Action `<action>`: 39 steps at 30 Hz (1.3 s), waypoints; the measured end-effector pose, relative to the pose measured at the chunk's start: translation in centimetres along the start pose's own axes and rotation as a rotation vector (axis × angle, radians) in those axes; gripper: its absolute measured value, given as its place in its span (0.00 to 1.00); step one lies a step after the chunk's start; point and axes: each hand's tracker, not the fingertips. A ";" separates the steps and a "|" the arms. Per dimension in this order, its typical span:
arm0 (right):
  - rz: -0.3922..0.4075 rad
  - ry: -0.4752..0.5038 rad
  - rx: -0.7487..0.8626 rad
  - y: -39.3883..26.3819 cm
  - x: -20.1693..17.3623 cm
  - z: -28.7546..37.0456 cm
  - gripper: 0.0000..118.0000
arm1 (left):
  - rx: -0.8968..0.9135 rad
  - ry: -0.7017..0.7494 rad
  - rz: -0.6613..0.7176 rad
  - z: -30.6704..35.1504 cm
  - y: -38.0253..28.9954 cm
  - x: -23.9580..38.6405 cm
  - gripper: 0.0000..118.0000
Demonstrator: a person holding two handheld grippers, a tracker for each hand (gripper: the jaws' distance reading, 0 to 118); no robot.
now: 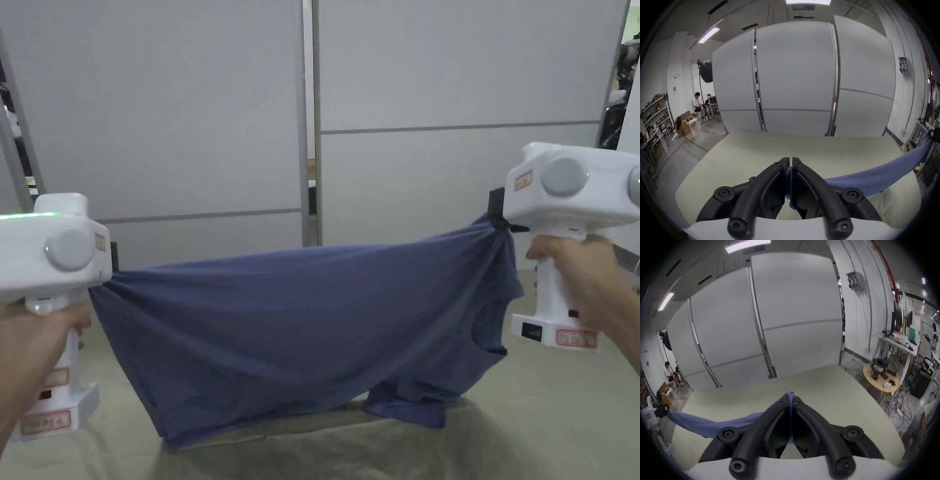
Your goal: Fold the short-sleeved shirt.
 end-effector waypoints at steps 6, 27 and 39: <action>0.032 -0.058 -0.216 -10.6 0.4 -9.7 0.02 | -0.174 0.026 -0.024 -9.7 -10.3 1.5 0.04; 0.057 -0.069 -0.387 -29.5 4.2 -1.7 0.02 | -0.344 0.005 -0.042 -1.6 -27.8 -2.1 0.04; -0.019 -0.062 -0.429 -39.9 9.4 18.1 0.02 | -0.438 -0.023 -0.006 16.8 -37.6 -6.7 0.04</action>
